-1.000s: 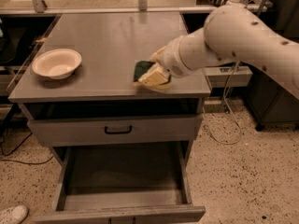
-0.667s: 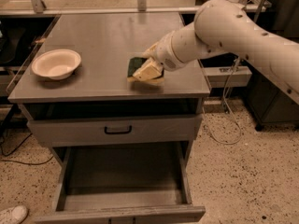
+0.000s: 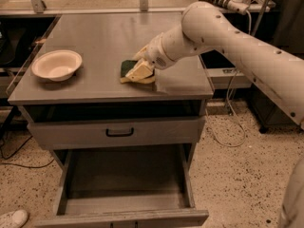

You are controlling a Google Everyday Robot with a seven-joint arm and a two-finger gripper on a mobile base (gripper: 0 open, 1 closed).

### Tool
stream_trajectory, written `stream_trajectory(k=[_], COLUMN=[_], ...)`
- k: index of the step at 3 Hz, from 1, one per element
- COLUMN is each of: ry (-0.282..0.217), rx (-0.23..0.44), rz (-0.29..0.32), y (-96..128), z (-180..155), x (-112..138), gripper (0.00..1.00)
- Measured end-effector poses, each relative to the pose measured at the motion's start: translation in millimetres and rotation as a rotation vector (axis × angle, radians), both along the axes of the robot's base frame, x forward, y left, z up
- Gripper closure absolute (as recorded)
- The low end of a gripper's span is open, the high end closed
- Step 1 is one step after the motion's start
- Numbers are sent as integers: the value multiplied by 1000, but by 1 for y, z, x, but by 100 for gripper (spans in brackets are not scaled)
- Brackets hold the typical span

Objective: Pick sponge from middle drawer and place on counter

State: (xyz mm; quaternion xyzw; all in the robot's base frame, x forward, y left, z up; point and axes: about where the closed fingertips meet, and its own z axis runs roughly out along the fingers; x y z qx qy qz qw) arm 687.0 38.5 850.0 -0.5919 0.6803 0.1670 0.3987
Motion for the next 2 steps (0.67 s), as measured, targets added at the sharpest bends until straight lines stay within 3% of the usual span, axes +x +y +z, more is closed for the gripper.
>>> stream_trajectory(k=[1, 2], ry=[9, 9], rx=[4, 4], rz=[7, 7], y=[2, 2], z=[-2, -2], x=[3, 3], gripper=[97, 75])
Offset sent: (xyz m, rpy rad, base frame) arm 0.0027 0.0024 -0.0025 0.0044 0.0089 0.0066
